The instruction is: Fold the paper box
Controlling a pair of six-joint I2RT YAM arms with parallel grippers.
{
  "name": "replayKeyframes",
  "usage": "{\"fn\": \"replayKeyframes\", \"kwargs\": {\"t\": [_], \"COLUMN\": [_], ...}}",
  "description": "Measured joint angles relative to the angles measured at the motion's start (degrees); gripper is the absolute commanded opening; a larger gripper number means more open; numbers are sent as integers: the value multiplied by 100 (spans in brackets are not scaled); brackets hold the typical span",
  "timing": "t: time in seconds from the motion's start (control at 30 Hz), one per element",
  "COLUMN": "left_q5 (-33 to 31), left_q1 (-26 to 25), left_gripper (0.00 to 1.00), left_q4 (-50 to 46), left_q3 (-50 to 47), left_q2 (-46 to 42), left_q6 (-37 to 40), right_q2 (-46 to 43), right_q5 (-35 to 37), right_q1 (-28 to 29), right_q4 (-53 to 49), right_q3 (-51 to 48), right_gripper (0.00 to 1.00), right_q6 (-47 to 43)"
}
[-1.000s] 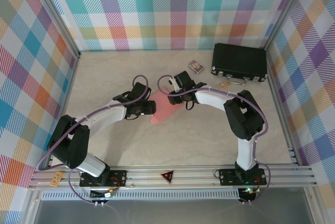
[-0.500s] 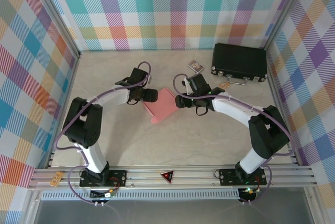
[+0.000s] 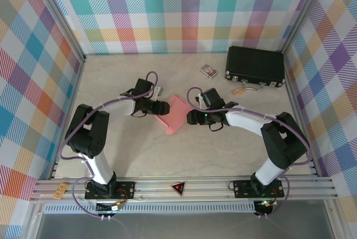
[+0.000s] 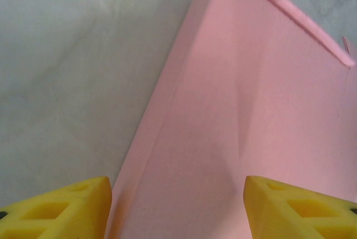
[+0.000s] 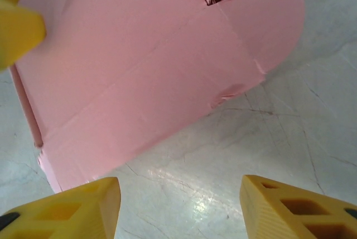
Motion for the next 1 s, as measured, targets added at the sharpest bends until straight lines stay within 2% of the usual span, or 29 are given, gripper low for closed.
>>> {"fn": "replayKeyframes", "kwargs": {"t": [0.13, 0.43, 0.7, 0.83, 1.0], "left_q5": [-31, -599, -1191, -1397, -1257], "left_q1": [-247, -1049, -1075, -1008, -691], "left_gripper": [56, 56, 65, 65, 61], "left_q4": [155, 789, 846, 743, 654], "left_q3": [-498, -1309, -1438, -1364, -1075], "left_q2": [-398, -1091, -1311, -1434, -1187], "left_q6": [-439, -1613, -2094, -2068, -1897], "right_q2": [348, 1012, 1158, 1113, 848], "right_q5": [-22, -304, -407, -498, -890], "right_q1": [-57, -343, -501, -610, -678], "right_q4": [39, 63, 7, 17, 87], "right_q3": [227, 798, 1005, 933, 614], "right_gripper": [59, 59, 59, 59, 59], "right_q6": [-2, -105, -264, -260, -236]}}
